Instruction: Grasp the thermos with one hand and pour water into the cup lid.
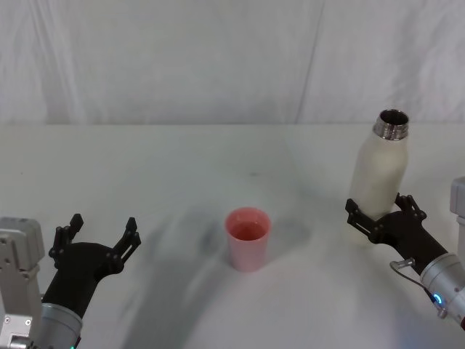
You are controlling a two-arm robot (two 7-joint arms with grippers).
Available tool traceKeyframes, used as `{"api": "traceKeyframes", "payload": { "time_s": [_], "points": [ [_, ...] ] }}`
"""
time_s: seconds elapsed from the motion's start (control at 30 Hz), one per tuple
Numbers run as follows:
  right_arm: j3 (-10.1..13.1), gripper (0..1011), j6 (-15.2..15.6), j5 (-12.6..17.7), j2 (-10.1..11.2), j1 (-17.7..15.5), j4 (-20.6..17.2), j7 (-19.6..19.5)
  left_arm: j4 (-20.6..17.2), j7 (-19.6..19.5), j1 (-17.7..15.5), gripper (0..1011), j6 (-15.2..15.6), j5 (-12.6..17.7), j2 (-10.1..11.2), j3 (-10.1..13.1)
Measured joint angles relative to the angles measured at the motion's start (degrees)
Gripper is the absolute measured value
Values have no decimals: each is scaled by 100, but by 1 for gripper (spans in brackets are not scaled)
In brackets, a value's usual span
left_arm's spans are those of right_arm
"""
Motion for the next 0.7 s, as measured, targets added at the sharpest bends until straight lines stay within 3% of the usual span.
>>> {"api": "traceKeyframes", "payload": {
  "time_s": [0.7],
  "points": [
    [58, 1001, 100, 147, 50, -164, -96, 52, 0, 0, 0, 1001, 0, 0, 0, 0]
  ]
}}
